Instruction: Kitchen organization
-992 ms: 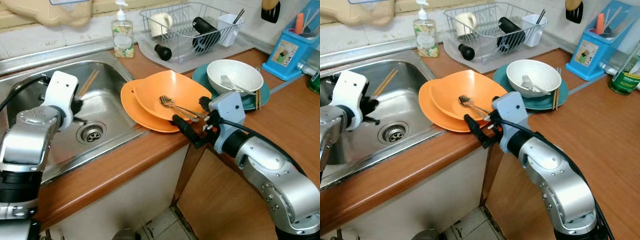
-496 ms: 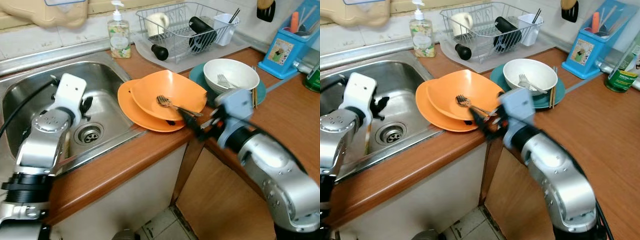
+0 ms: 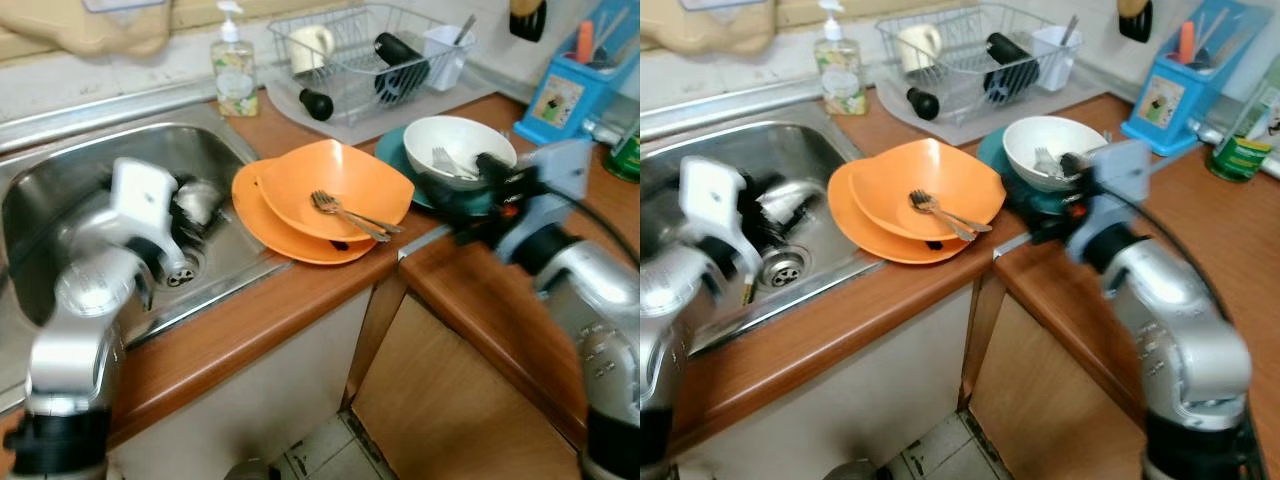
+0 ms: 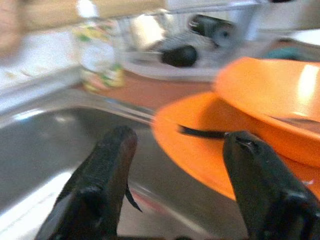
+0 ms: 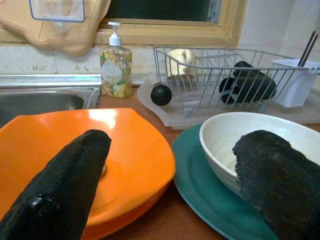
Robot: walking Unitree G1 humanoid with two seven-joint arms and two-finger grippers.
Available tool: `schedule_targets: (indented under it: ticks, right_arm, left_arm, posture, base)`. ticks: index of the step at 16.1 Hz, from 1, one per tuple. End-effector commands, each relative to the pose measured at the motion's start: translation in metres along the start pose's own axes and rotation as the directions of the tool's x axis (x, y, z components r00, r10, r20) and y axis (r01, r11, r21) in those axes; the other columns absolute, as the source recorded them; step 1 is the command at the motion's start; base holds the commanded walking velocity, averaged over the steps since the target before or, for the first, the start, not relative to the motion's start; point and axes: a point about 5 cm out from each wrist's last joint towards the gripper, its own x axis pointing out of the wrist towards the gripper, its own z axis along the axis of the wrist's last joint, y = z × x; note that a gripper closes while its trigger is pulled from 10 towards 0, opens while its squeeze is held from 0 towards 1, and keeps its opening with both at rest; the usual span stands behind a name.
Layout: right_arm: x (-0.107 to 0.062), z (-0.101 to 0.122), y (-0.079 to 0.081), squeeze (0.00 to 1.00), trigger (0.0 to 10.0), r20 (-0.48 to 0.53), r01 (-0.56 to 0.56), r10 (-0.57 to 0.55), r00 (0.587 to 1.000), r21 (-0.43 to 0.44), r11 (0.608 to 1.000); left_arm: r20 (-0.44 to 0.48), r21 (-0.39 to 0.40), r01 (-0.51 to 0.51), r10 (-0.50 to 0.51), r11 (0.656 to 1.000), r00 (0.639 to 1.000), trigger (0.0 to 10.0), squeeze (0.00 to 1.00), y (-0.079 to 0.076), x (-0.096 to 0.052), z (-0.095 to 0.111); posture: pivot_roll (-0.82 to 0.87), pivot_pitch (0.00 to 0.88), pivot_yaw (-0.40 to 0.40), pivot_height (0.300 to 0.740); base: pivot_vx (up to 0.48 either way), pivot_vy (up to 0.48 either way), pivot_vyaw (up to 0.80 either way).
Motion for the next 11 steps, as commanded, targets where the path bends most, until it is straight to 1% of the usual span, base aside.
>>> schedule_targets:
  ticks: [1,2,3,4,5,6,7,10,11]
  right_arm:
    - [0.0,-0.002,-0.006,0.0,10.0,-0.014,-0.022,0.022,1.0,0.002,1.0]
    - [-0.001,-0.005,-0.009,0.0,10.0,-0.036,-0.046,0.046,0.998,-0.001,0.999]
    - [-0.001,-0.008,-0.009,0.0,10.0,-0.05,-0.073,0.073,0.996,-0.006,0.997]
    - [-0.001,-0.011,-0.005,0.0,10.0,-0.058,-0.117,0.117,0.991,0.003,0.993]
    - [-0.001,-0.013,0.001,0.0,10.0,-0.061,-0.159,0.158,0.985,-0.001,0.987]
    - [-0.001,-0.014,0.003,0.0,10.0,-0.062,-0.169,0.169,0.984,0.002,0.986]
    - [0.0,-0.018,0.01,0.0,10.0,-0.067,-0.194,0.194,0.979,0.009,0.981]
    - [0.002,-0.021,0.013,0.0,10.0,-0.078,-0.214,0.213,0.974,-0.004,0.977]
    - [0.003,-0.025,0.014,0.0,10.0,-0.096,-0.214,0.211,0.973,-0.021,0.977]
  left_arm:
    - [0.074,-0.045,0.069,-0.066,0.997,0.995,10.0,0.5,-0.01,-0.008,0.012]
    - [0.082,-0.063,0.102,-0.097,0.993,0.992,10.0,0.35,-0.017,-0.014,0.013]
    - [0.088,-0.051,0.122,-0.118,0.991,0.989,10.0,0.23,-0.021,-0.017,0.014]
    - [0.089,-0.057,0.166,-0.161,0.984,0.983,10.0,0.19,-0.028,-0.021,0.014]
    - [0.092,-0.075,0.225,-0.218,0.971,0.972,10.0,0.19,-0.036,-0.026,0.016]
    - [0.089,-0.087,0.265,-0.257,0.96,0.962,10.0,0.18,-0.042,-0.029,0.016]
    - [0.062,-0.111,0.352,-0.347,0.929,0.936,10.0,0.17,-0.056,-0.037,0.015]
    - [0.042,-0.125,0.376,-0.373,0.918,0.927,10.0,0.17,-0.062,-0.037,0.012]
    - [0.033,-0.118,0.377,-0.376,0.919,0.926,10.0,0.17,-0.063,-0.034,0.011]
  posture:
    - [0.01,0.0,0.018,0.74]
    - [0.02,0.0,0.013,0.74]
    - [0.03,0.0,0.011,0.74]
    - [0.03,0.0,0.011,0.74]
    - [0.03,0.0,0.011,0.74]
    - [0.04,0.0,0.007,0.74]
    - [0.04,0.0,0.012,0.74]
    - [0.04,0.0,0.022,0.74]
    - [0.04,0.0,0.026,0.74]
  base:
    - [0.0,0.0,0.0]
    - [0.0,0.0,0.0]
    - [0.0,0.0,0.0]
    - [0.0,0.0,0.0]
    - [0.0,0.0,0.0]
    - [0.0,0.0,0.0]
    - [0.0,0.0,0.0]
    - [0.0,0.0,0.0]
    - [0.0,0.0,0.0]
